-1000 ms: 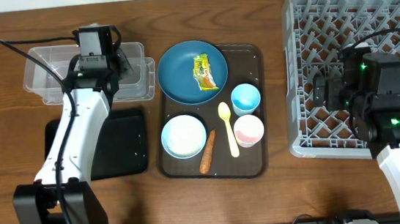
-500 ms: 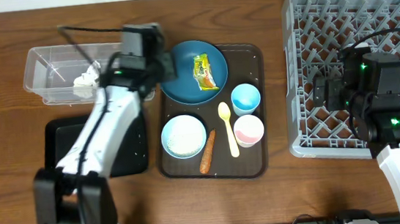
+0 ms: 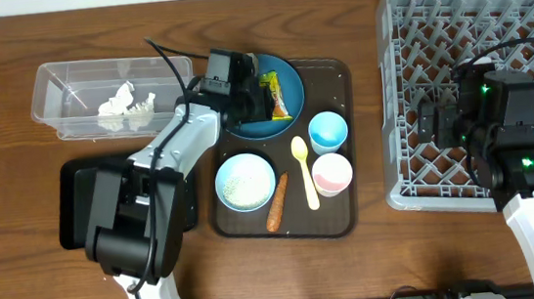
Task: Sort waste into correct bins and load items into the dishwasher rack
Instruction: 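Reach the left gripper to the plate and grasp the yellow wrapper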
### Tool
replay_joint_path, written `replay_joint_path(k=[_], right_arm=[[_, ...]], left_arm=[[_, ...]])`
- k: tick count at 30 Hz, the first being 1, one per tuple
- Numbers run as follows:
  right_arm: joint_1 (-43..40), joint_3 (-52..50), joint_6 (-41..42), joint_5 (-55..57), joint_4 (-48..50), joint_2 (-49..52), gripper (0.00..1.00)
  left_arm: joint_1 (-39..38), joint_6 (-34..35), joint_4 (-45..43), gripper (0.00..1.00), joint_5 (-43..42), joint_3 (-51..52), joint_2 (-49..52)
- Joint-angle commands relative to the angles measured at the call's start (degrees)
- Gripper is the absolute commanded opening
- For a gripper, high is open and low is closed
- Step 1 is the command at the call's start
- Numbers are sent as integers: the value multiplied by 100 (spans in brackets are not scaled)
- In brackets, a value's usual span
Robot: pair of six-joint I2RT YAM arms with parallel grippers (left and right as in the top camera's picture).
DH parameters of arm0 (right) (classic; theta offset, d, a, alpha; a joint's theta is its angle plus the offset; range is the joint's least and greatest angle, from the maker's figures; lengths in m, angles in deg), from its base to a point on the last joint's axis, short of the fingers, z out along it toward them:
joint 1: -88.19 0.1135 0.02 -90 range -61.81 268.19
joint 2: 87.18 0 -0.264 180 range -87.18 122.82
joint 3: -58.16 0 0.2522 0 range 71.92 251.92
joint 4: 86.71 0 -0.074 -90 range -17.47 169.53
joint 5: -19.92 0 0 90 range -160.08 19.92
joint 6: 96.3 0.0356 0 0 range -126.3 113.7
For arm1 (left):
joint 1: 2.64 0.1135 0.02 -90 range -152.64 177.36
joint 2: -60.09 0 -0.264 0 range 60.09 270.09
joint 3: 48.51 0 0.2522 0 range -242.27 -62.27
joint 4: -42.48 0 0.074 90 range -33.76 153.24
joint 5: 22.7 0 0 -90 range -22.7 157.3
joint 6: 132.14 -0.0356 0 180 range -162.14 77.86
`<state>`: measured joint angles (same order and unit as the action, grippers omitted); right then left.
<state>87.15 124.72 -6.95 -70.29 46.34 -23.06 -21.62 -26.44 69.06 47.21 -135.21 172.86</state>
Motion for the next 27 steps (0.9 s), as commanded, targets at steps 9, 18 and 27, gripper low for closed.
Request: replay_joint_path(k=[9,18,27], right_arm=[[-39,118,35,39,-2,-13,99],[-39,118,37,39,-2,-13,99],[-39,118,37,39,-2,-13,99]], left_arm=[[-13,887,35,47,-201,-11,402],[-26,890,-33,36,-197,-11,404],[-92,885,-74,6,-197,-11,404]])
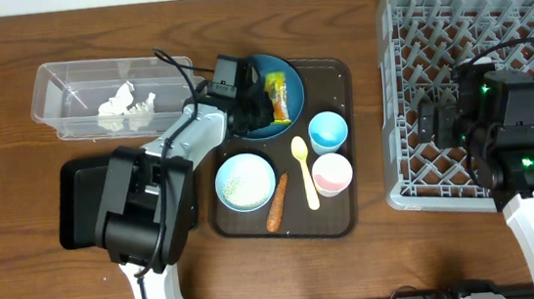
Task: Sort waste into correct bins and load items into the dishwasher rack
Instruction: 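Reach the left gripper to the plate and grasp the yellow wrapper, then carry the yellow wrapper with the left gripper and drop it into the bin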
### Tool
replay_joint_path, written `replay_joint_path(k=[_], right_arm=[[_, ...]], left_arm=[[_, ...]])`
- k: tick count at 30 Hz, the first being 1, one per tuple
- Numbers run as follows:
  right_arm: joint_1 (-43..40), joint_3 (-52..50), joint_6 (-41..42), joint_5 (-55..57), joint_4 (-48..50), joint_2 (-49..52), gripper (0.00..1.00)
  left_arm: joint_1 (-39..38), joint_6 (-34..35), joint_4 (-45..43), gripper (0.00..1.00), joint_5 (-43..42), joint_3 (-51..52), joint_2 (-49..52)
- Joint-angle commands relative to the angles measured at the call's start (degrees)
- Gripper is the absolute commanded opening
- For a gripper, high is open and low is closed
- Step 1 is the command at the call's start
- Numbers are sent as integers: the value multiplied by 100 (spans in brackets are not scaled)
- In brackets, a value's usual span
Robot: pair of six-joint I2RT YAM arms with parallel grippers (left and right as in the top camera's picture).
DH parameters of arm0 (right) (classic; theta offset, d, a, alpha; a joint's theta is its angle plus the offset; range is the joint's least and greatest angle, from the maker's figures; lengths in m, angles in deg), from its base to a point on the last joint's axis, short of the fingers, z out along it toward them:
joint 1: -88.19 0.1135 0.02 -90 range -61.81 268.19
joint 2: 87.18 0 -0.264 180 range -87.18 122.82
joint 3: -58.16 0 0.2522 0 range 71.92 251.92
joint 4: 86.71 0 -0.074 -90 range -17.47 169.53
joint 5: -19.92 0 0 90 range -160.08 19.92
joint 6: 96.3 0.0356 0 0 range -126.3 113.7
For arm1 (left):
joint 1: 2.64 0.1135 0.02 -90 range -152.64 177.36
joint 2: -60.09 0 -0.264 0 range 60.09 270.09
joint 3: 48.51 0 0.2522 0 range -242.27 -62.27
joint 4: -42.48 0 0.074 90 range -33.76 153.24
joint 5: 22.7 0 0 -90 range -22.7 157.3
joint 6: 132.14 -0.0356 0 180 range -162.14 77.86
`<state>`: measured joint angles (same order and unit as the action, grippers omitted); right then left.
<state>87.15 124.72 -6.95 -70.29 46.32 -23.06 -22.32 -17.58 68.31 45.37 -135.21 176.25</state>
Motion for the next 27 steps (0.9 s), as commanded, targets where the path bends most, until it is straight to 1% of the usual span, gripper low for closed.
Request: replay_joint_path(k=[1,4,8,12,17,22,24,27], right_arm=[[-39,118,37,39,0,-13,99],[-39,118,37,39,-2,-13,99],[-39,118,37,42,0,-13,99],[-39,118,37,42,17,-13,99],[-39,118,37,42,26,-13,99],[-39,118,37,42,20,-13,99],[-39,118,37,42,26,-13,99],[-39,118,37,39,46,-13,99]], left_arm=[[-22,-2,2,6,-13,-13,66],[9,-79,26,6,-11,-13,44],[149,-752,350,6,31,-15,-227],[341,-1300,614,6,516,-15,-916],[627,-1950,776,6,964,-15,-2096],[1246,-1965,1215,6,1882,-15,-2918],[1547,-1963,1335,6,2109,-15,-2981],[2055,-1956,1447,6,2133,-9,-2881]])
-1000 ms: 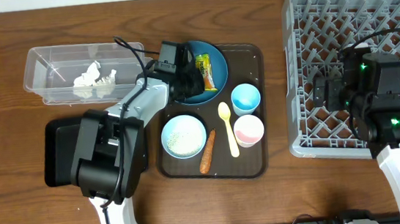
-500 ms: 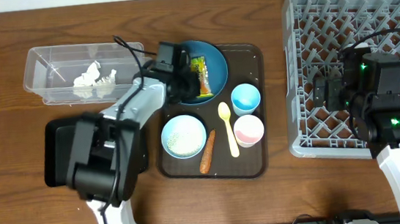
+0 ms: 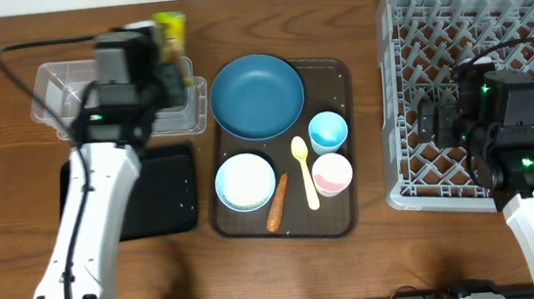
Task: Sort waste into correct bins and load items into the dishwasher rack
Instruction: 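Carry the yellow wrapper with the left gripper and drop it into the bin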
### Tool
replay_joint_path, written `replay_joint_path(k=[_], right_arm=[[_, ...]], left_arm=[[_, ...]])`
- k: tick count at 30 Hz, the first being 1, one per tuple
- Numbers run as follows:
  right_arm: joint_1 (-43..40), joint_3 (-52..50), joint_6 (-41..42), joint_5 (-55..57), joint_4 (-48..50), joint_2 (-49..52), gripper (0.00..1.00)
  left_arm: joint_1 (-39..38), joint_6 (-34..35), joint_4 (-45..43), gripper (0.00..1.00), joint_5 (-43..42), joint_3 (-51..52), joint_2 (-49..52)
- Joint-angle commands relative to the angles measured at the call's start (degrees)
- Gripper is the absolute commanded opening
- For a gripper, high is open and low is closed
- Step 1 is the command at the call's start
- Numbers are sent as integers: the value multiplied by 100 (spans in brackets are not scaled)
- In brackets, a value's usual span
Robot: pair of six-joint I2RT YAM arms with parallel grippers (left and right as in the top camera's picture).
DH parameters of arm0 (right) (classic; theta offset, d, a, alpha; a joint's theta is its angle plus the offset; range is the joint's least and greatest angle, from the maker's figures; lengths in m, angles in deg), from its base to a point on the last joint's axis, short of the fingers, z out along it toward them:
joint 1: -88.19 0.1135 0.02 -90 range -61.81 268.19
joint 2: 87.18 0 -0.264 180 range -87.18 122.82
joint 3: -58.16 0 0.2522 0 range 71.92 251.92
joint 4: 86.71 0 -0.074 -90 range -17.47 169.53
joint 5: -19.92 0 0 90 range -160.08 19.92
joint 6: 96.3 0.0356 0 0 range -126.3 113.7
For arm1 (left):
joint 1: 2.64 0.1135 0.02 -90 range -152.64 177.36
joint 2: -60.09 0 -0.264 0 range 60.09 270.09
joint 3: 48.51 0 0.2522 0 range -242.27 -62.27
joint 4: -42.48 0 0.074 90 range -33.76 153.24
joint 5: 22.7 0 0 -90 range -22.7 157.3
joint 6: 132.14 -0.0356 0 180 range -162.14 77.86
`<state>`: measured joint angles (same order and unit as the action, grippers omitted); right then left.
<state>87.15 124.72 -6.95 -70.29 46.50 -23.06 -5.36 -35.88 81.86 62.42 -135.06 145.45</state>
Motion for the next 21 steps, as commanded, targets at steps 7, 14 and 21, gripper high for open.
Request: replay_joint_path(k=[7,14,21], right_arm=[[-39,118,37,39,24,-13,99],[-39,118,37,-74,-20,-13,99],[-39,118,37,-323,9,-13,99]], left_arm=[[879,-129,0,7,428,-20,813],[907,-131,33,52,402,-20,1051],[907,-131,356,85,-223,-26,485]])
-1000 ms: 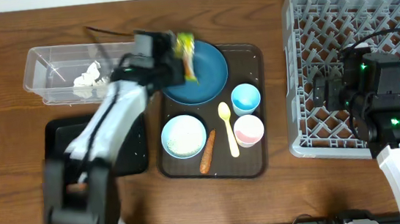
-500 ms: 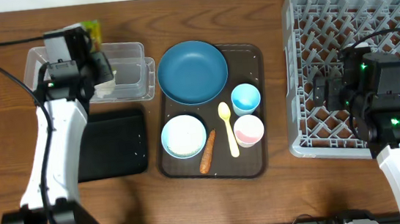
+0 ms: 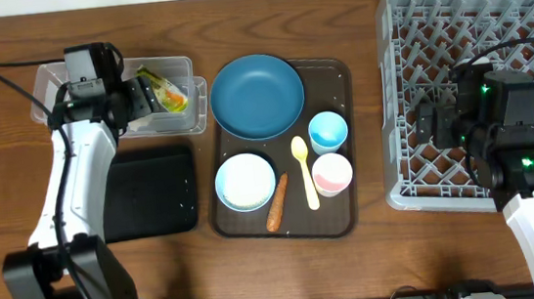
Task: Sort waste into correct bins and load items into the dishwasher rack
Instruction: 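Carry the yellow wrapper with the left gripper and drop it into the bin, then reach the left gripper to the light-blue cup and grasp it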
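A yellow-green snack wrapper [image 3: 165, 89] hangs tilted over the clear plastic bin [image 3: 48, 80], at the tips of my left gripper [image 3: 147, 95], which looks shut on it. The blue plate [image 3: 257, 96] is bare and lies on the brown tray [image 3: 338, 219]. Also on the tray are a white bowl [image 3: 246, 181], a carrot [image 3: 277, 202], a yellow spoon [image 3: 303, 170], a blue cup [image 3: 327, 131] and a pink cup [image 3: 332, 173]. My right gripper [image 3: 425, 119] hovers at the left side of the grey dishwasher rack [image 3: 470, 12]; its jaws are too dark to read.
A black bin [image 3: 148, 190] sits in front of the clear bin, left of the tray. My left arm crosses over the clear bin and hides what lies inside it. The rack fills the right end of the table.
My left gripper has come down from behind the clear bin to over its right half, with the wrapper at its tips. The right arm has not moved.
My left gripper was first at the blue plate, on the wrapper lying there. Then the plate was bare and the wrapper was held up behind the clear bin. Now it hangs low over that bin. The right arm stayed over the rack throughout.
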### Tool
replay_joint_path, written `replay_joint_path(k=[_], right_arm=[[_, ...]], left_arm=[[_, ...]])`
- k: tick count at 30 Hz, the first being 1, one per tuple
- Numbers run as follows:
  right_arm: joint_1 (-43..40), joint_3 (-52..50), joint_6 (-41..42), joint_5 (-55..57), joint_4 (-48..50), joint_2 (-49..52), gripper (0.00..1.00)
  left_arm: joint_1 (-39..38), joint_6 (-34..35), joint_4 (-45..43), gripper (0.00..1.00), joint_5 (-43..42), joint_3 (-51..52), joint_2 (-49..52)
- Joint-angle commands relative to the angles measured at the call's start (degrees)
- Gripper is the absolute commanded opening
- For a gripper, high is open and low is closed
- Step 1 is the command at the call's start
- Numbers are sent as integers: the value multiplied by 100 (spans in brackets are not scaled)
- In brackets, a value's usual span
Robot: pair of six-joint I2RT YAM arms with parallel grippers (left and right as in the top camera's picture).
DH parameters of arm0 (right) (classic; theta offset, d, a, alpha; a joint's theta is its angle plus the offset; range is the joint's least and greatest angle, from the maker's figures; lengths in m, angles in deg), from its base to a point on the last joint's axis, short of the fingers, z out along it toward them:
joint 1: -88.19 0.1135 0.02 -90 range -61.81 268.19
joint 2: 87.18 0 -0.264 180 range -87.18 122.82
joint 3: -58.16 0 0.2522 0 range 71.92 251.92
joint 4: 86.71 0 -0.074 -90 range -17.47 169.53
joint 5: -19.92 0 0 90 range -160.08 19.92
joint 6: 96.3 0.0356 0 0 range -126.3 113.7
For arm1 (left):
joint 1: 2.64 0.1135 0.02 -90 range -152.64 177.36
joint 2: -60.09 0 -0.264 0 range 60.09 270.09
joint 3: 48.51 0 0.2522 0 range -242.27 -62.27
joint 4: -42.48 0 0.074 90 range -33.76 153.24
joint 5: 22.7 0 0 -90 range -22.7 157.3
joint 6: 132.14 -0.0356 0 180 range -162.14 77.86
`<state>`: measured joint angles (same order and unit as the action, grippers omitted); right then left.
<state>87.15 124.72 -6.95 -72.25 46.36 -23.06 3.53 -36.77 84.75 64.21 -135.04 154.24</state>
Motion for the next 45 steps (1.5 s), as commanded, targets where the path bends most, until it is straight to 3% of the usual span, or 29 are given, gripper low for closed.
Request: replay_joint_path(k=[1,3,12,22,35,45], right_arm=[[-39,118,37,-127,44,-13,99],[-39,118,37,-127,103,-13,99],[-39,116,37,-127,358,-11,99],[-39,116,39,-127,341,-2,99],[-42,114,37,-105,114,-2,99],[-39,114,37,-105,103,-2,99]], left_arm=[[2,-39,105,86,-645,-28,-498],[-107,-42,125,87,-1010,-28,-649],[-1532,-48,-48,89,-929,-57,-688],[-3080,68,-201,90,-997,-345,-81],[-3923,90,-339,89,-1392,-345,1082],[-3998,111,-527,67,-1445,-343,1508]])
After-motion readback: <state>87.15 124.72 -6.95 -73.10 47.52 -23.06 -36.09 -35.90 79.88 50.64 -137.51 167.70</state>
